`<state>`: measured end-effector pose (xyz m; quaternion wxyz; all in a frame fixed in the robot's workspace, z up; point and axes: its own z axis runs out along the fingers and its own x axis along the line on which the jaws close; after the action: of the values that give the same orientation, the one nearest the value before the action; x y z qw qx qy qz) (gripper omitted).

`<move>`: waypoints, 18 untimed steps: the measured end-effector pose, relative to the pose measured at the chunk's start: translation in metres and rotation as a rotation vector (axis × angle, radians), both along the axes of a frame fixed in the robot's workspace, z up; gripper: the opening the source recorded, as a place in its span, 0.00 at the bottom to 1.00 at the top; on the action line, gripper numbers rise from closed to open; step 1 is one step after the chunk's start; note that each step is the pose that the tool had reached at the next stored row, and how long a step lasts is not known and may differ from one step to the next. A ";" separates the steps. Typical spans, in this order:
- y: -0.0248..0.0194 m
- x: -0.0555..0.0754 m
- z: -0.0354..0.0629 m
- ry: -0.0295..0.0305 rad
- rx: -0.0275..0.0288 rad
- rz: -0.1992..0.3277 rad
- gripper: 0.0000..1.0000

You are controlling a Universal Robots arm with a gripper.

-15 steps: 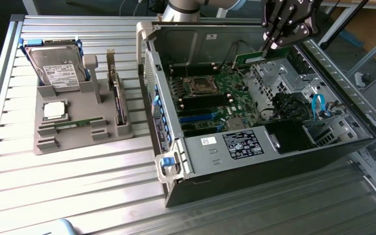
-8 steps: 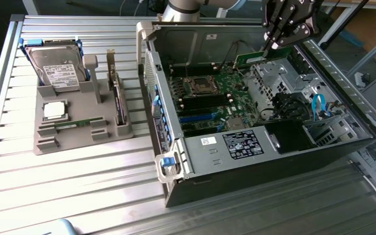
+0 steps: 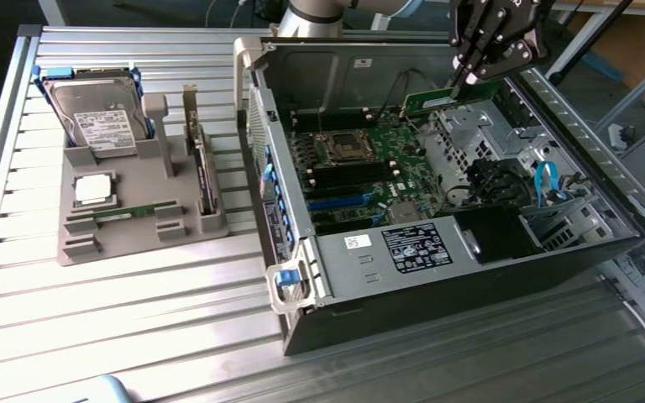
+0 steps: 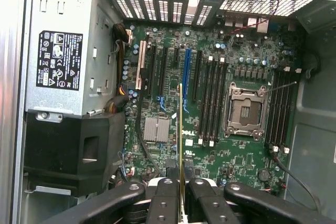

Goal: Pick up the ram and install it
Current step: 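Insert the ram into the slot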

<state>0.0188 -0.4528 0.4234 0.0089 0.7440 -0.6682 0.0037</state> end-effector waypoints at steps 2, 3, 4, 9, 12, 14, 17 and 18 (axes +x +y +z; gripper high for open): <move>0.0000 0.000 -0.0001 0.0000 -0.0001 -0.013 0.14; 0.0000 0.000 -0.0003 0.0000 -0.0004 -0.029 0.14; 0.0000 0.000 -0.0004 0.0000 -0.0006 -0.039 0.14; 0.0000 0.000 -0.0010 0.0000 -0.0011 -0.101 0.14; 0.0000 0.000 -0.0012 0.0000 -0.0011 -0.147 0.14; 0.0000 0.000 -0.0013 0.0001 -0.0010 -0.166 0.14; 0.0000 0.000 -0.0014 0.0001 -0.0010 -0.192 0.14; 0.0000 0.000 -0.0014 0.0000 -0.0010 -0.198 0.14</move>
<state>0.0188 -0.4528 0.4220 0.0096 0.6741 -0.7386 0.0031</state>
